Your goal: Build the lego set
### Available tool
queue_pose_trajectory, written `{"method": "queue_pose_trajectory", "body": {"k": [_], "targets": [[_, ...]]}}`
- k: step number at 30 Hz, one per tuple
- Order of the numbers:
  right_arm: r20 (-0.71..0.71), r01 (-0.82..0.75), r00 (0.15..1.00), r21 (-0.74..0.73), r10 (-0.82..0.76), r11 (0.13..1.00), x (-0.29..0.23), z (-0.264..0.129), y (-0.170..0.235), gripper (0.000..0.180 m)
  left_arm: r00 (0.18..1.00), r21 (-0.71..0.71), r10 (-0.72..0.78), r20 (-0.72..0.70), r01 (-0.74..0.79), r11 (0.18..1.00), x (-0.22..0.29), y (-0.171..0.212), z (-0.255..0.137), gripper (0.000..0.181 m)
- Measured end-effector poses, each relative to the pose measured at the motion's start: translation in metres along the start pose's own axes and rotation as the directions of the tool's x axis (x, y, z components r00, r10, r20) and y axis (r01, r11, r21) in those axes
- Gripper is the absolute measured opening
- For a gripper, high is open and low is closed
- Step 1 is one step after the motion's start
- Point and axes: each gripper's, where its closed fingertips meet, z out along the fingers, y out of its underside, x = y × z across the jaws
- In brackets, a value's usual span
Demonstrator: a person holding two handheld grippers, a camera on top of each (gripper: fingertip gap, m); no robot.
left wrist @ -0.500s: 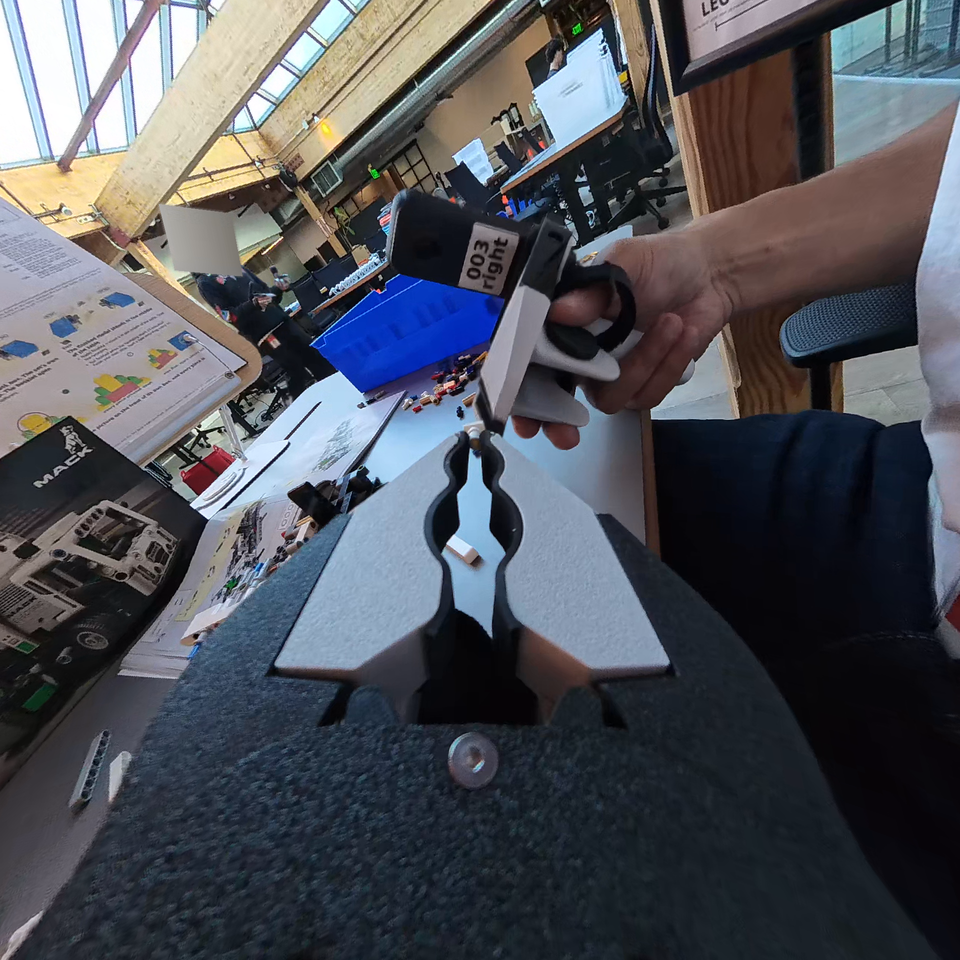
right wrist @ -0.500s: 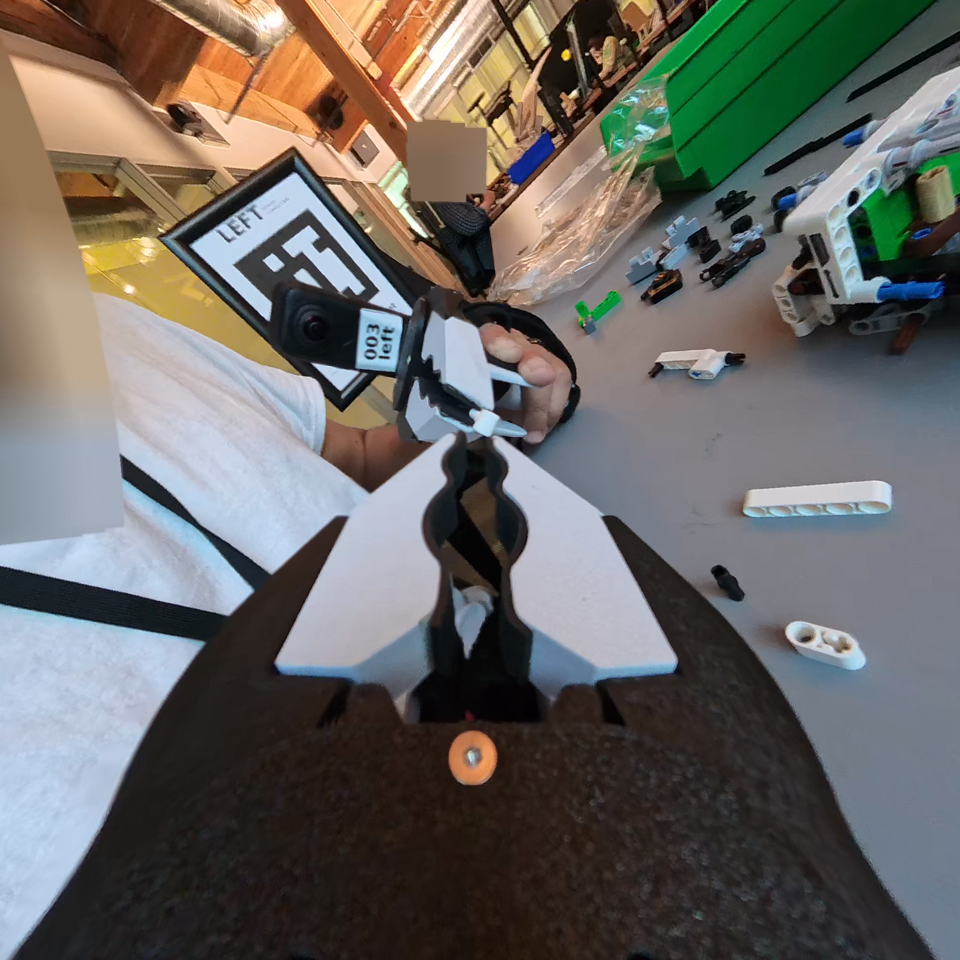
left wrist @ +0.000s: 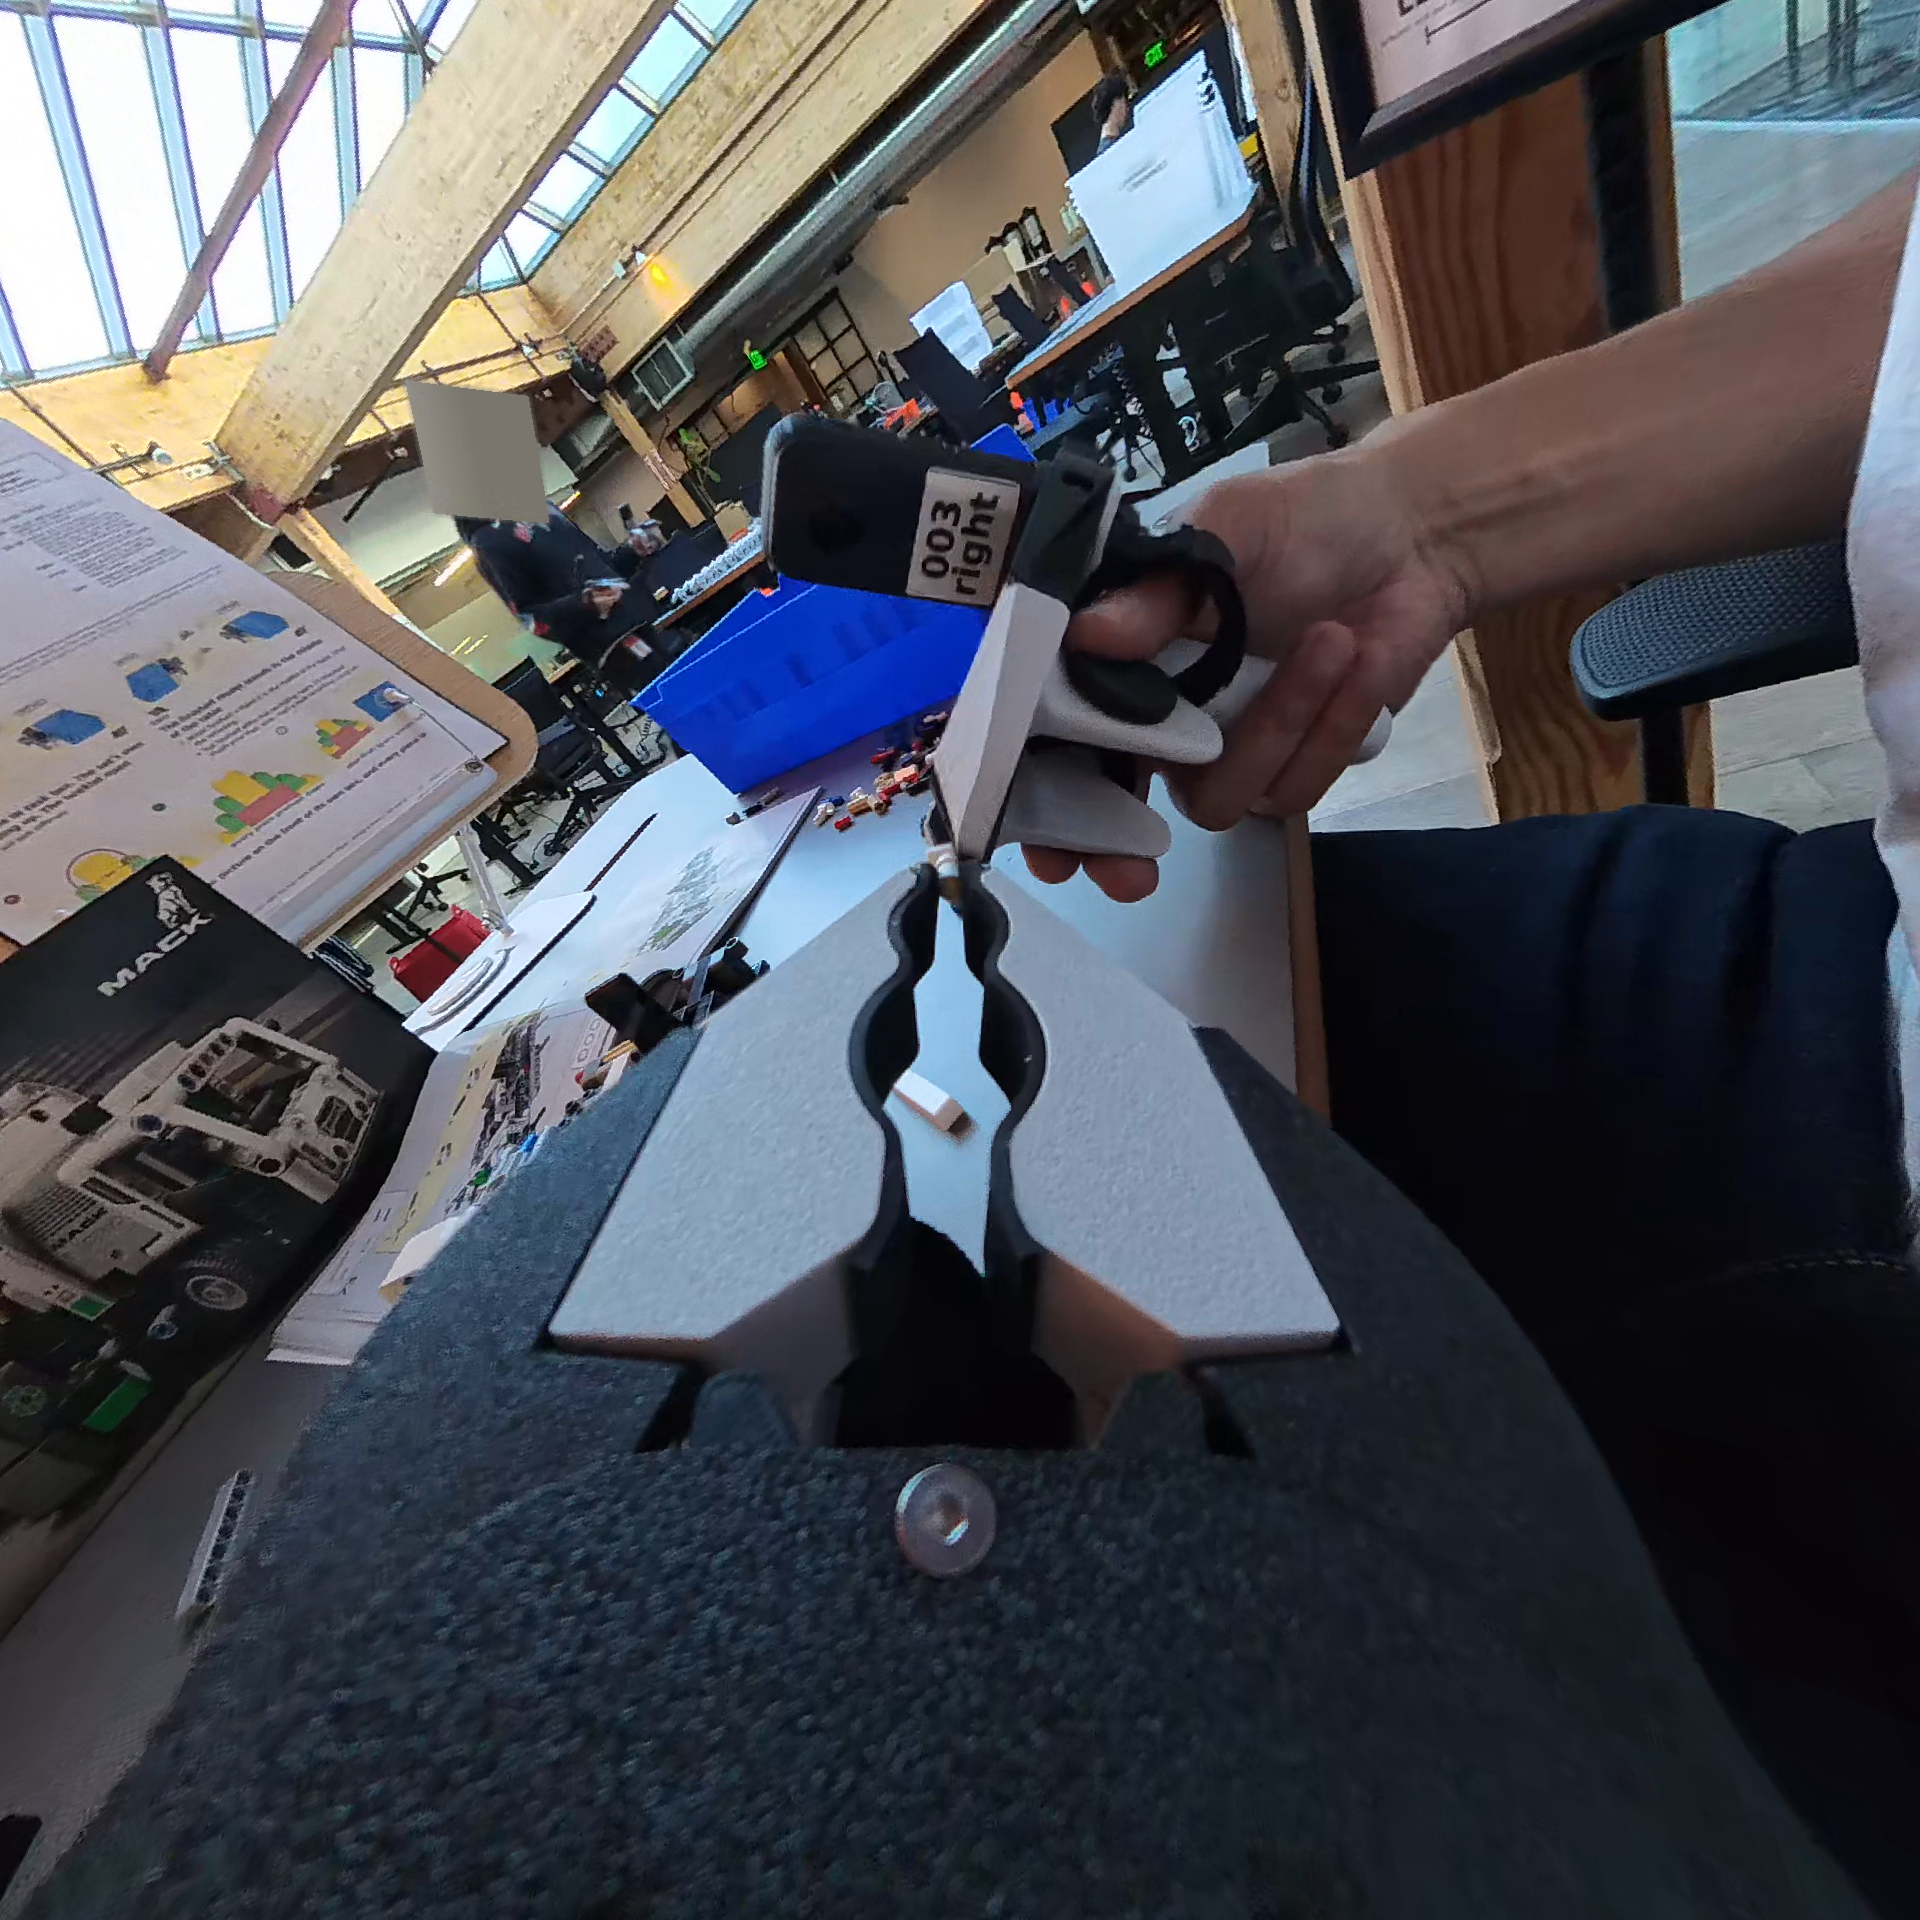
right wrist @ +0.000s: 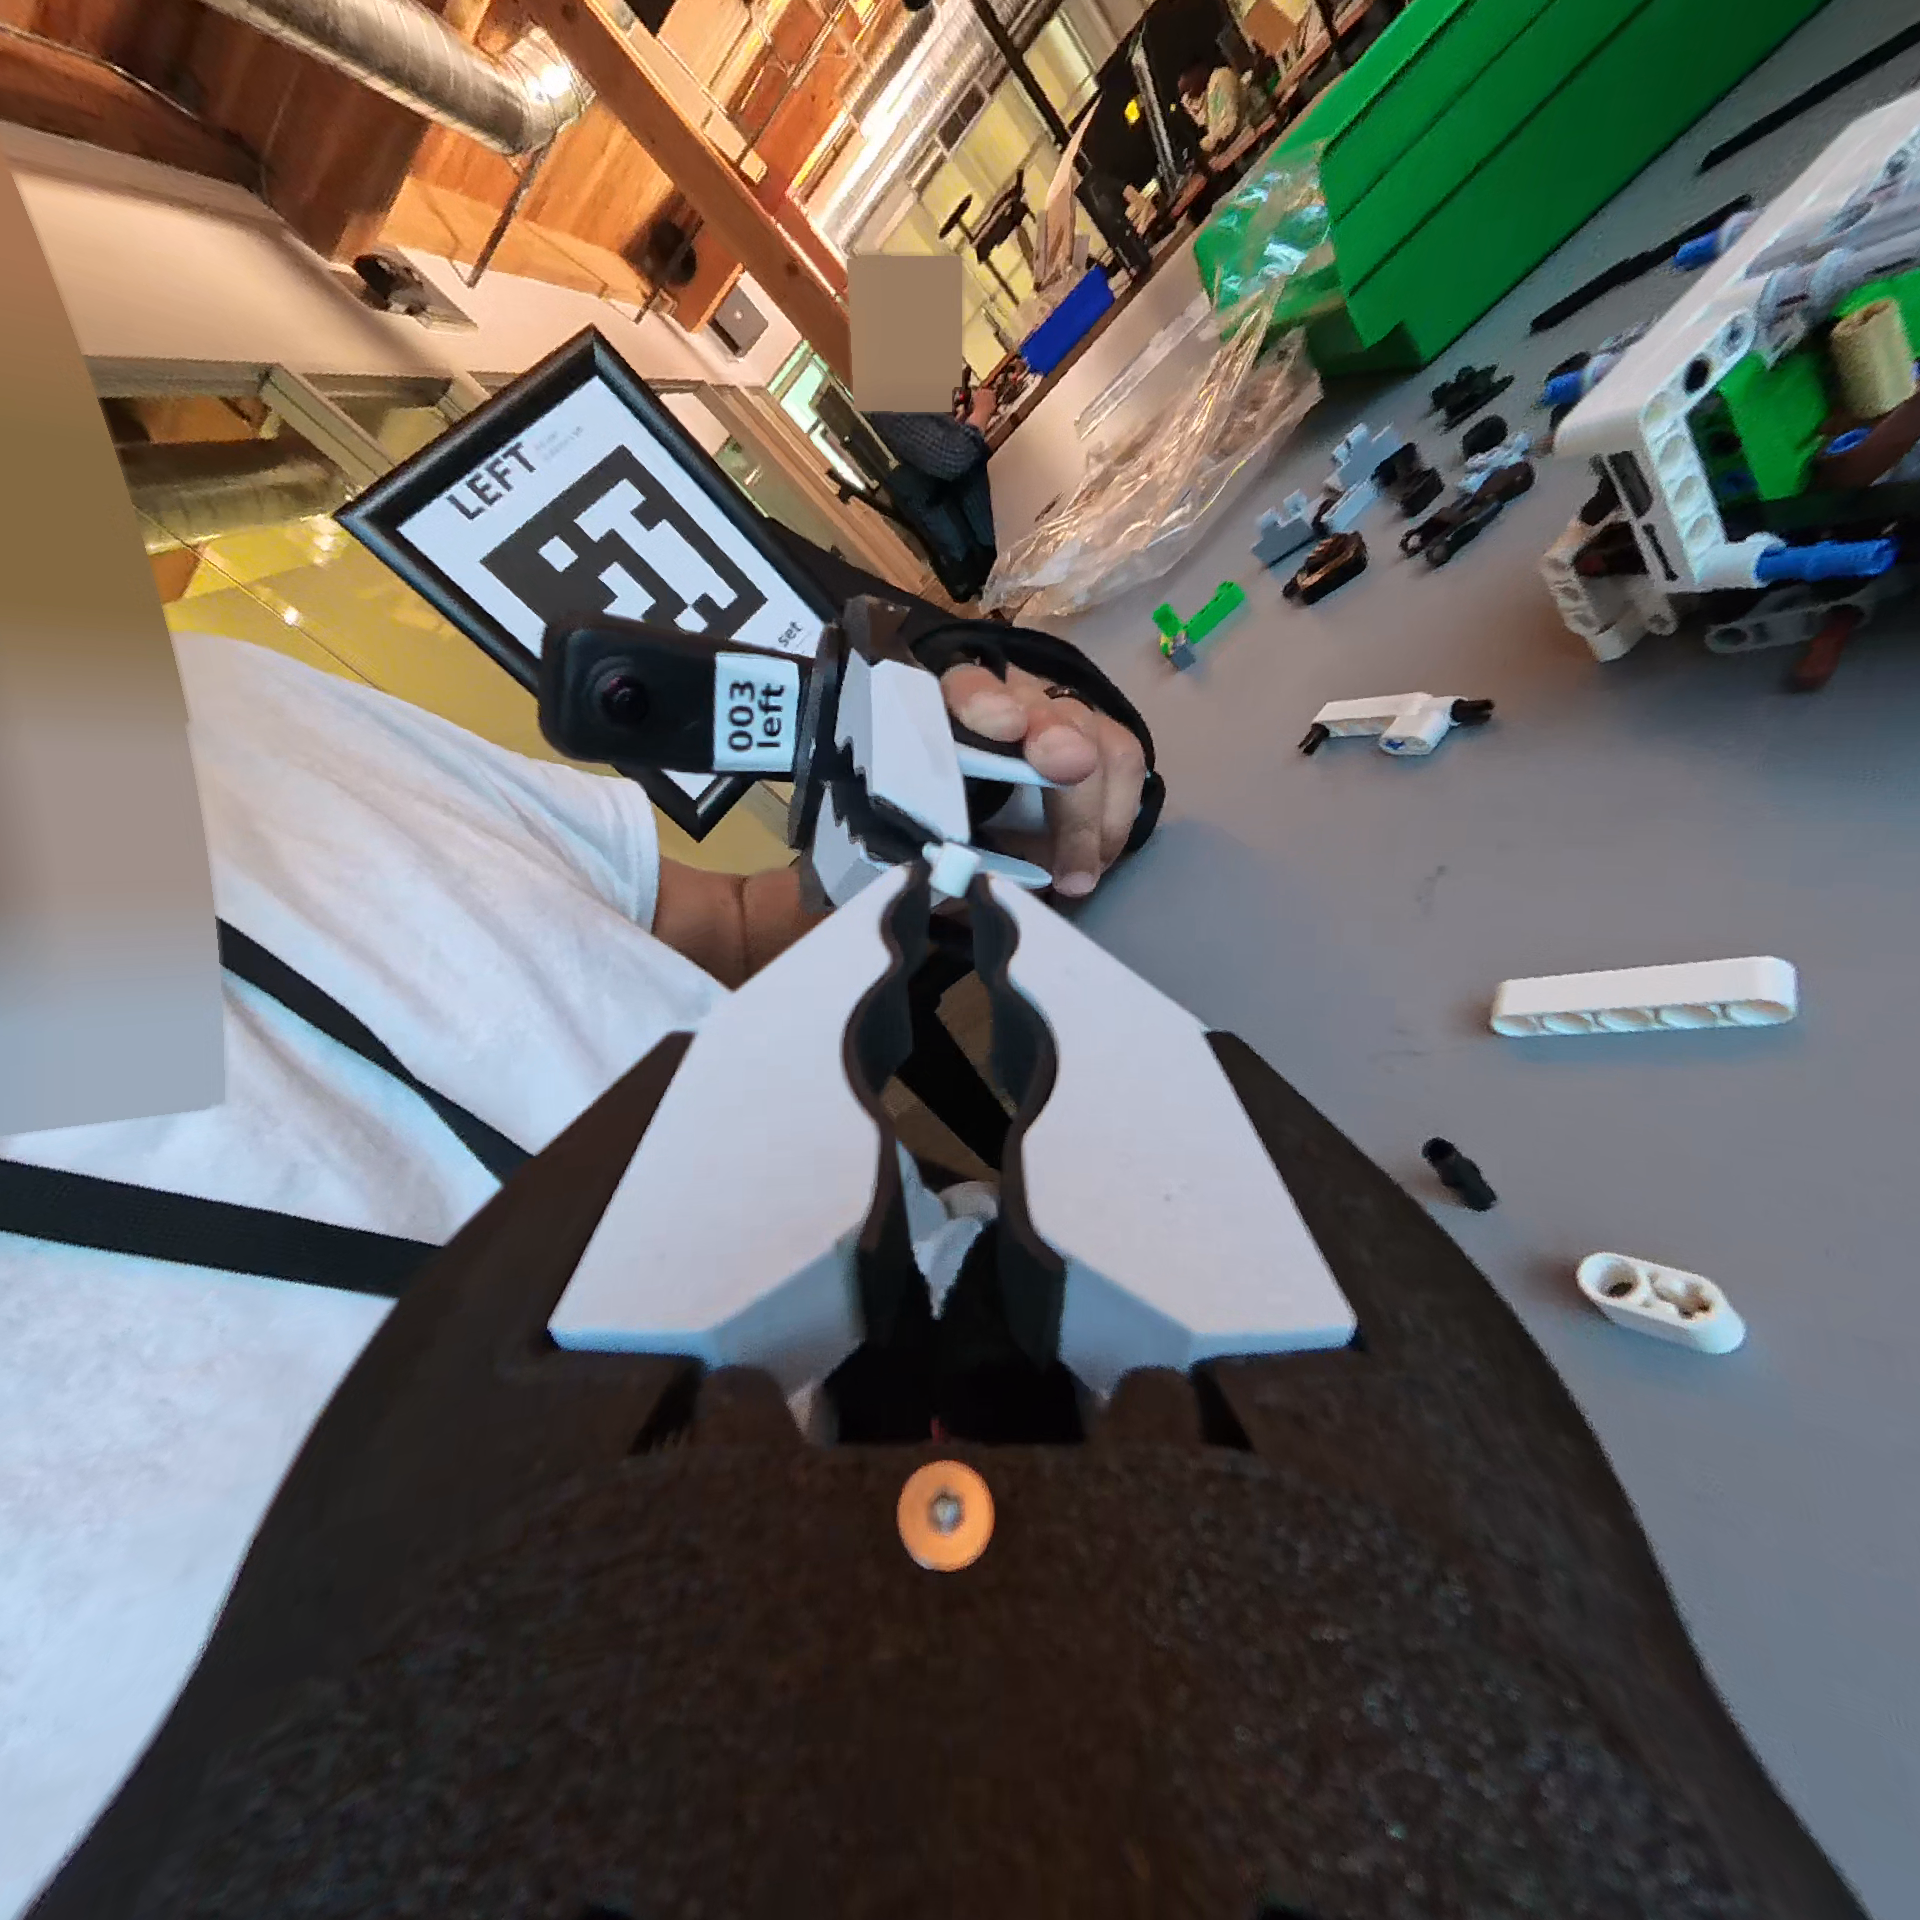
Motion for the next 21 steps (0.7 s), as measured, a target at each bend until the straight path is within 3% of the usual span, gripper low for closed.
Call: {"method": "queue_pose_trajectory", "body": {"k": [4,9,16,21], "targets": [[-0.129,0.079,0.989,0.005,-0.078,0.997,0.013,-0.002,-0.001,0.005,1.0,-0.085,-0.017,0.015,0.018,0.996,-0.003,0.011,0.004,0.002],[-0.37,0.289,0.874,-0.13,-0.316,0.949,0.03,-0.007,-0.001,0.005,0.995,-0.234,-0.099,-0.021,0.091,0.968,-0.004,0.031,0.012,0.005],[-0.425,0.195,0.875,-0.128,-0.231,0.973,0.04,-0.01,0.001,0.005,0.98,-0.303,0.19,-0.065,-0.201,0.931,-0.007,0.04,0.018,0.003],[-0.455,0.181,0.858,-0.167,-0.239,0.969,0.049,-0.014,0.006,0.006,0.977,-0.349,0.179,-0.116,-0.208,0.914,-0.005,0.049,0.023,0.001]]}}
